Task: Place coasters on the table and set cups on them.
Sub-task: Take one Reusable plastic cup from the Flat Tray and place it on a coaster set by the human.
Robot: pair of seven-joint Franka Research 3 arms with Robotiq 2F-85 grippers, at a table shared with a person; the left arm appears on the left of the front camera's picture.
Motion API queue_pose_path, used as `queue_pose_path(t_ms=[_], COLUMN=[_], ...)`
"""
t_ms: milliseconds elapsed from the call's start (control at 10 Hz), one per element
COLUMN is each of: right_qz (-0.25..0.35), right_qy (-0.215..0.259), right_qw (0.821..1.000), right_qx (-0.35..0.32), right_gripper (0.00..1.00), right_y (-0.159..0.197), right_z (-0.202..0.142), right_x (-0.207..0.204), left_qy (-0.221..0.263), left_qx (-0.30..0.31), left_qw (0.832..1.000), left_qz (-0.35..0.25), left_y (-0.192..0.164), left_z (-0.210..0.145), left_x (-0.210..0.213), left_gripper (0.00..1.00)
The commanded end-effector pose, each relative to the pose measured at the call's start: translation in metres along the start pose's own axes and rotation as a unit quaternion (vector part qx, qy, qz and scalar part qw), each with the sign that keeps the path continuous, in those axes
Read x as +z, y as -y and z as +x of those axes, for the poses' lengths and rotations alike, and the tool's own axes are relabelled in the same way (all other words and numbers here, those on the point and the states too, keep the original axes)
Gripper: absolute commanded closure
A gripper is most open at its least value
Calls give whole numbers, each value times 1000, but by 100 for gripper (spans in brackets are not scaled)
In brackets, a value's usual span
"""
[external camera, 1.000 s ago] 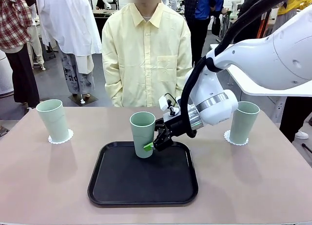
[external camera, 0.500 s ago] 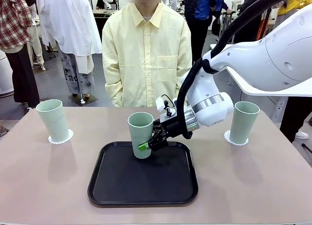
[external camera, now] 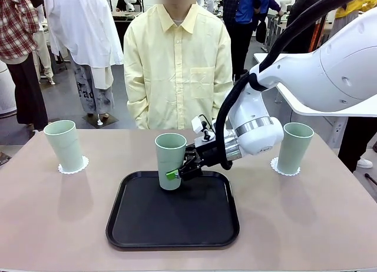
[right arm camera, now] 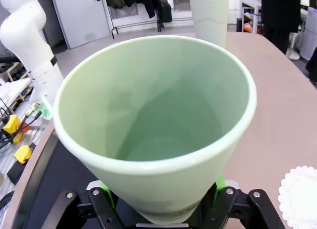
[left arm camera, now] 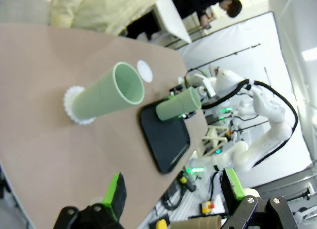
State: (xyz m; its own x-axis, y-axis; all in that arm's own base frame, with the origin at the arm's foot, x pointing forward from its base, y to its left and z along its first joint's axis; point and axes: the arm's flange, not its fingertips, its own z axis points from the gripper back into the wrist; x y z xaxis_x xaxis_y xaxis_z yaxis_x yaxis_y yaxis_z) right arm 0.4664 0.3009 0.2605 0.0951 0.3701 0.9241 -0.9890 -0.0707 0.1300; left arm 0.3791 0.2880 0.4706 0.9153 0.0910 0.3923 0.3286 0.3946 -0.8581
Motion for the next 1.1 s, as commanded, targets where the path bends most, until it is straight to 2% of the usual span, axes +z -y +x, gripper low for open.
queue_pose_path(t_ms=[0, 100, 200, 400, 600, 800, 1000], right_qz=[-7, -11, -19, -43, -58, -73, -71], right_qy=[22, 12, 2, -7, -30, -52, -72], right_qw=[1000, 1000, 1000, 999, 997, 996, 995], right_qx=[15, 19, 22, 31, 36, 15, -7], right_gripper=[100, 78, 78, 78, 78, 78, 78], right_y=[3, 0, -8, -23, -25, 6, 46], right_z=[-4, 1, 17, 70, 115, 147, 157], right_x=[-4, -3, 3, 20, 29, 27, 25], left_qy=[2, 2, 2, 2, 2, 2, 2], left_qx=[-2, -2, -2, -2, -2, -2, -2], left_qw=[1000, 1000, 1000, 1000, 1000, 1000, 1000], left_qz=[-2, -2, -2, -2, -2, -2, -2], left_y=[2, 2, 2, 2, 2, 2, 2], left_z=[0, 0, 0, 0, 0, 0, 0], left_x=[1, 1, 1, 1, 1, 1, 1], left_gripper=[0, 0, 0, 0, 0, 0, 0])
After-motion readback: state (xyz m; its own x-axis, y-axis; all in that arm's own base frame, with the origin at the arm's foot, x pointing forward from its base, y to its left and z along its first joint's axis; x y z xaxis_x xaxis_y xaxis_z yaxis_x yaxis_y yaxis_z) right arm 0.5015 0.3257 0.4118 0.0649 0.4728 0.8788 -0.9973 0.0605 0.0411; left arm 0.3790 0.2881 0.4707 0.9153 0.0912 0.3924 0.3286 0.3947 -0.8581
